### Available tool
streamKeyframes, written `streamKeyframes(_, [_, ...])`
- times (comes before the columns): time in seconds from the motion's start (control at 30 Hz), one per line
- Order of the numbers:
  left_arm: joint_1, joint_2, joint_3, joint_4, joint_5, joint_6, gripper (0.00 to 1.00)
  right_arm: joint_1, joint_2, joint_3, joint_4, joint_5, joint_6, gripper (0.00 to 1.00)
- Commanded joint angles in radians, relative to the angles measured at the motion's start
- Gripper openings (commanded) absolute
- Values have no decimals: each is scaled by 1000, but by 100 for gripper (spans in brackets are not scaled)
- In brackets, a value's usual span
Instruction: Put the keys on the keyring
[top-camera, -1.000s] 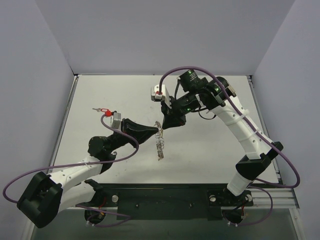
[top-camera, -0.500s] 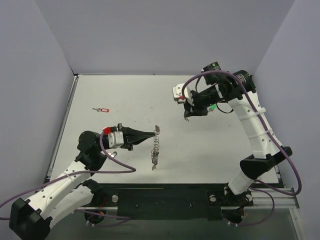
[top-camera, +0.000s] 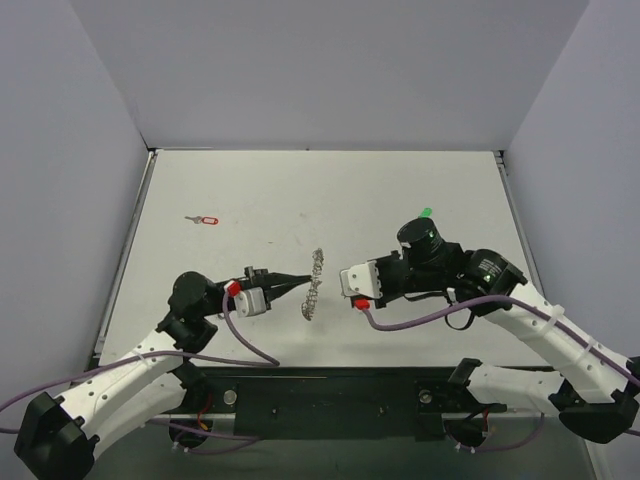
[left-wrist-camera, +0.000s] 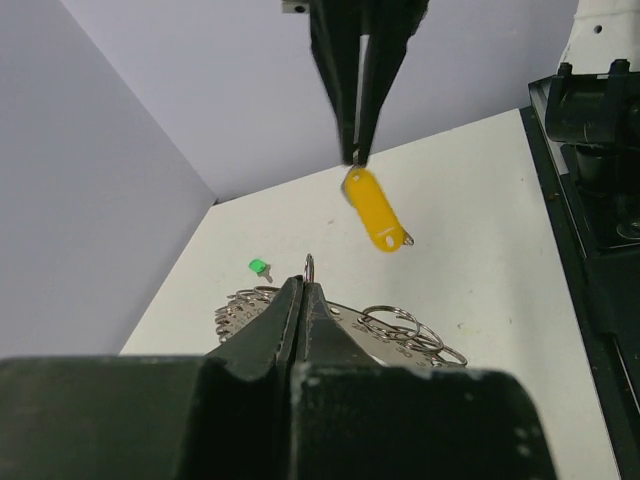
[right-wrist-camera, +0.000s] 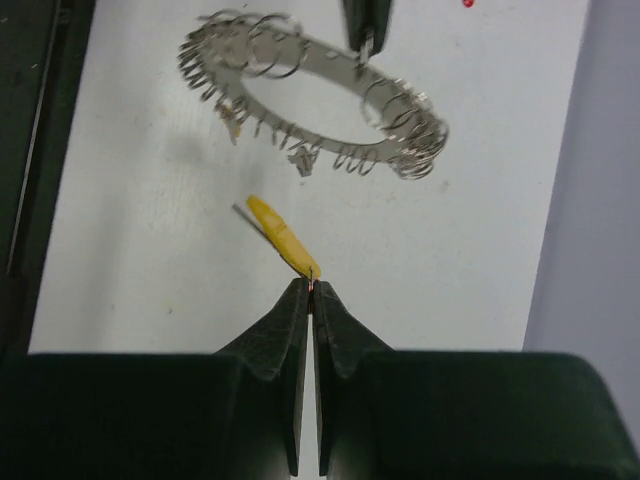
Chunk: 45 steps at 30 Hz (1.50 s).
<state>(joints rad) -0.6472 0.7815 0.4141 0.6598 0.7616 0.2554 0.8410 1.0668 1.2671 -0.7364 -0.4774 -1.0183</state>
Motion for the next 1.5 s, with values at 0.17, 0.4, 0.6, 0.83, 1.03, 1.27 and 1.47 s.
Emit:
streamKeyframes(0.17, [-135,-97,-32,-57,-191,203,0,150,45,-193,623,330,210,0])
streamKeyframes(0.4, [-157,-136,-55,-92,-278,271,0,213,25,-239,657,408,317,0])
streamKeyframes(0.6, [-164,-128,-57,-103,-311,289,0,227,-22,-302,686,375,342,0])
streamKeyframes(0.83, [-164,-113,-63,-59,-326,266,0,228,-67,-376,756,344,324,0])
streamKeyframes(1.03, [-163,-107,-74,1,-311,214,0,231,-71,-403,813,335,304,0])
streamKeyframes(1.27, [-178,-90,-89,93,-350,133,0,240,-79,-408,824,330,311,0])
streamKeyframes(1.47, [-218,-74,-113,179,-453,76,0,247,-84,-410,853,345,322,0])
